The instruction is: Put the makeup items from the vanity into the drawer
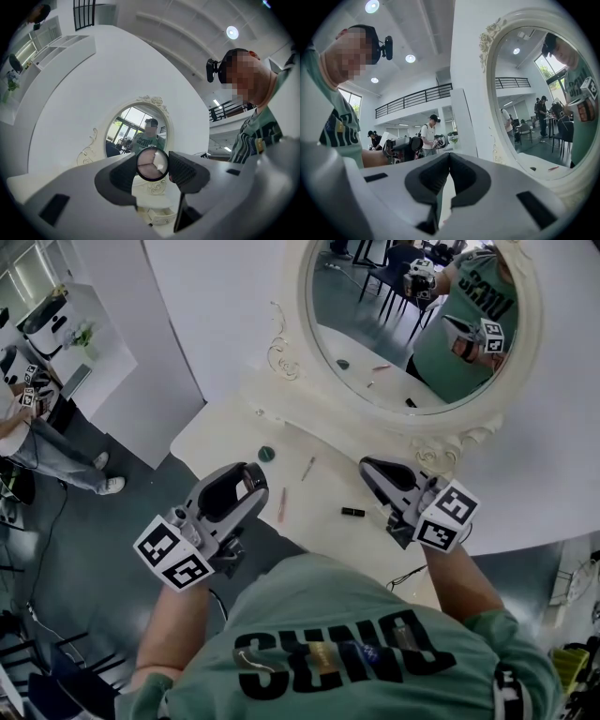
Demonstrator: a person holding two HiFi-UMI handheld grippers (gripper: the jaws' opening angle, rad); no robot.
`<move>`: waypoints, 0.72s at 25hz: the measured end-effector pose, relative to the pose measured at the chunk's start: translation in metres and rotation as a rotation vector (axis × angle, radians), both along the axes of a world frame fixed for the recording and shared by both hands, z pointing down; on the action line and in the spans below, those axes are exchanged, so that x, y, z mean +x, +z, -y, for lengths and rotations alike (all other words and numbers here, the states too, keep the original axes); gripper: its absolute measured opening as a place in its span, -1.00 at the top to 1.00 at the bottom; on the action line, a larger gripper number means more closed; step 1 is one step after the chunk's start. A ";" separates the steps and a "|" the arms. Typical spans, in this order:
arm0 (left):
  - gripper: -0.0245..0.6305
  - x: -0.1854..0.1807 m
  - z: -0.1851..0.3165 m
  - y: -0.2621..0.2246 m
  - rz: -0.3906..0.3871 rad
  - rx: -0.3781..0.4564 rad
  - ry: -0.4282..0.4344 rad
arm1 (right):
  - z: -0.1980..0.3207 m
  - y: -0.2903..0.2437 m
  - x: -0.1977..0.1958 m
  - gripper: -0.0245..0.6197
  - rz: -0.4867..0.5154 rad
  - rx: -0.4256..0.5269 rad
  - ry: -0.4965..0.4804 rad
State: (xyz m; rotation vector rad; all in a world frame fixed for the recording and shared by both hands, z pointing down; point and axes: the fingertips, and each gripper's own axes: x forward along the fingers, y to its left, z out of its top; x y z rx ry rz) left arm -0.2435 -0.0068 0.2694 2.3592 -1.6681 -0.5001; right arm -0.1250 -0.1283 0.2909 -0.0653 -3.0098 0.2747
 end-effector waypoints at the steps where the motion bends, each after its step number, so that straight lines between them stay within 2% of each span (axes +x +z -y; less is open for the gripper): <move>1: 0.24 0.000 0.000 -0.001 0.000 0.000 0.000 | 0.000 -0.001 0.000 0.89 0.001 0.000 0.000; 6: 0.24 0.001 0.002 -0.001 0.009 -0.010 0.009 | 0.000 -0.004 0.002 0.89 0.009 0.005 0.008; 10: 0.24 0.015 0.016 0.002 0.040 -0.037 0.059 | 0.006 -0.007 0.016 0.89 0.021 0.007 0.055; 13: 0.24 0.036 0.039 0.011 0.068 -0.063 0.122 | 0.019 -0.004 0.036 0.89 0.024 0.006 0.112; 18: 0.24 0.094 0.094 0.043 0.119 -0.126 0.259 | 0.052 0.015 0.096 0.89 0.008 -0.005 0.241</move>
